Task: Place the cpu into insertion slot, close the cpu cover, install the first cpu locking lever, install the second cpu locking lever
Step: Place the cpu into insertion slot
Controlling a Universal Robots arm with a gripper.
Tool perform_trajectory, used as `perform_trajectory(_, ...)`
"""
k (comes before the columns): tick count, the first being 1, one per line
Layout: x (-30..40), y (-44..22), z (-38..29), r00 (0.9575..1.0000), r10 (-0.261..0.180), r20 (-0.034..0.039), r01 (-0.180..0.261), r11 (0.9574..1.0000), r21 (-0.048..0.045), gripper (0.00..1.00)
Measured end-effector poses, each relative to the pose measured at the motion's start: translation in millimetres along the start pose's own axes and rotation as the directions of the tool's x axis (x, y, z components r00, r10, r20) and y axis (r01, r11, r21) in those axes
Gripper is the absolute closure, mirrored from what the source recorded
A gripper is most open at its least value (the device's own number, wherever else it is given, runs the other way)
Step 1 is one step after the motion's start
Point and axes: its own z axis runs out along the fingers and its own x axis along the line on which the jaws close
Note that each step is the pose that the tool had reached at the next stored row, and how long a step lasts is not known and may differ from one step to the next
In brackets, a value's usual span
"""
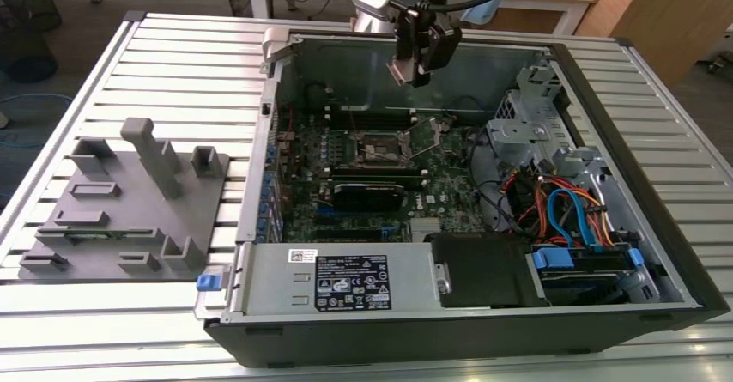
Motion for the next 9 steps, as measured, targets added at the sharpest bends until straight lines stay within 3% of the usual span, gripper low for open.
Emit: perform_trajectory(9,0.0,0.0,0.8,1.0,0.006,0.0003,-0.006,1.0,-0.0003,0.46)
